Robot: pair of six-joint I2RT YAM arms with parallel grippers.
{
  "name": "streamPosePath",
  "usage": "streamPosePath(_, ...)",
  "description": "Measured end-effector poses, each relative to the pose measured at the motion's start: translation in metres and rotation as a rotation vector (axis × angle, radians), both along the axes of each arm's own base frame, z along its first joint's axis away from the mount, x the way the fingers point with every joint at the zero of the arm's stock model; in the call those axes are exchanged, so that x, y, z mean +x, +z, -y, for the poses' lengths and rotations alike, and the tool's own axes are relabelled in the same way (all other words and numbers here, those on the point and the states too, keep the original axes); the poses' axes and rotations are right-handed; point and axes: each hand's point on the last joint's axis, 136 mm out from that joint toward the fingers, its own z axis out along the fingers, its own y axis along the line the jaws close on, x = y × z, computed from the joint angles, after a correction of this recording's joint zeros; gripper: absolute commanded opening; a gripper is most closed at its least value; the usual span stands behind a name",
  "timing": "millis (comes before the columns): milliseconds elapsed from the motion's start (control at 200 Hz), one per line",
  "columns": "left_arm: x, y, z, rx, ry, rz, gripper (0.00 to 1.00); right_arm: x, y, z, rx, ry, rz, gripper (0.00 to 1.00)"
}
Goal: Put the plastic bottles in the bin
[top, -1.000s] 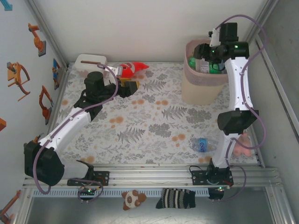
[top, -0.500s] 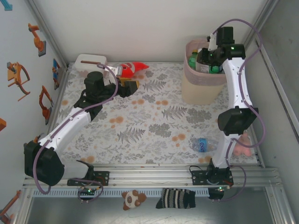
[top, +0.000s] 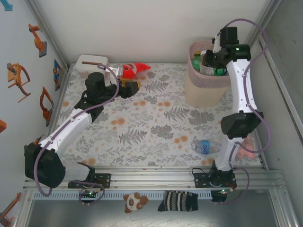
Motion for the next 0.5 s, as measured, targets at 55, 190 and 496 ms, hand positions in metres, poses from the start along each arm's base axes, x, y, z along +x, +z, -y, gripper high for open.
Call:
streamPosePath(55,0.002,-0.003,0.000,0.001,0.004,-0.011,0.67,-0.009,0.007,0.004,-0.005,-0.009,0.006,0.33)
streamPosePath(190,0.005,-0.007,-0.002,-0.005,0.014,-0.035,0.68,-0.038,0.030,0.008,-0.004,-0.015,0.044,0.36)
streamPosePath(496,0.006,-0.019,-0.008,0.001,0.050,-0.118,0.71,-0.109,0.023,0.006,0.037,-0.005,0.019,0.42)
